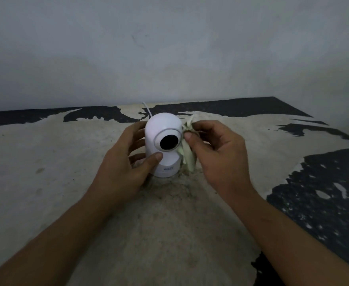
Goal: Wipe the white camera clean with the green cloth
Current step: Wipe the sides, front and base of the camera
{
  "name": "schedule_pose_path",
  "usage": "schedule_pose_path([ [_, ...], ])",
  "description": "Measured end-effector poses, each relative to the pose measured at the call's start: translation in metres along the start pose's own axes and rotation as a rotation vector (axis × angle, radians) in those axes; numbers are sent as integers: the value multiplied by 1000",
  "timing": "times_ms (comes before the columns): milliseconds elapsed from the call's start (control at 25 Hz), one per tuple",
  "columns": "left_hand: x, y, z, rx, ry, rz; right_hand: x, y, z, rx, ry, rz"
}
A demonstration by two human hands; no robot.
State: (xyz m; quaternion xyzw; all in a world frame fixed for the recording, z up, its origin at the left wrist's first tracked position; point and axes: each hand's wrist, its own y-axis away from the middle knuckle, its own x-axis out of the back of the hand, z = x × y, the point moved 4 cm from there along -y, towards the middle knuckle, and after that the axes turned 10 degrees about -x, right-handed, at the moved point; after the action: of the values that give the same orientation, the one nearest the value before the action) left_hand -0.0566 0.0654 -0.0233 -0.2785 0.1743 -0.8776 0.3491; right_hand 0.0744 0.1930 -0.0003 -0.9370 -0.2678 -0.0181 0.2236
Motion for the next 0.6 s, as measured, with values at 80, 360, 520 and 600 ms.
schedule_pose_path([
  [80,-1,0,-1,-2,-12,-4,-3,3,1,41,77,-24],
  [360,-1,0,0,-23,-11,-30,0,-1,-8,161,78,25],
  [520,0,0,-1,-27,-10,-36,-1,4,6,198,299,-58],
  [600,0,0,0,-32,-8,-37,-2,9,17,137,367,-127],
])
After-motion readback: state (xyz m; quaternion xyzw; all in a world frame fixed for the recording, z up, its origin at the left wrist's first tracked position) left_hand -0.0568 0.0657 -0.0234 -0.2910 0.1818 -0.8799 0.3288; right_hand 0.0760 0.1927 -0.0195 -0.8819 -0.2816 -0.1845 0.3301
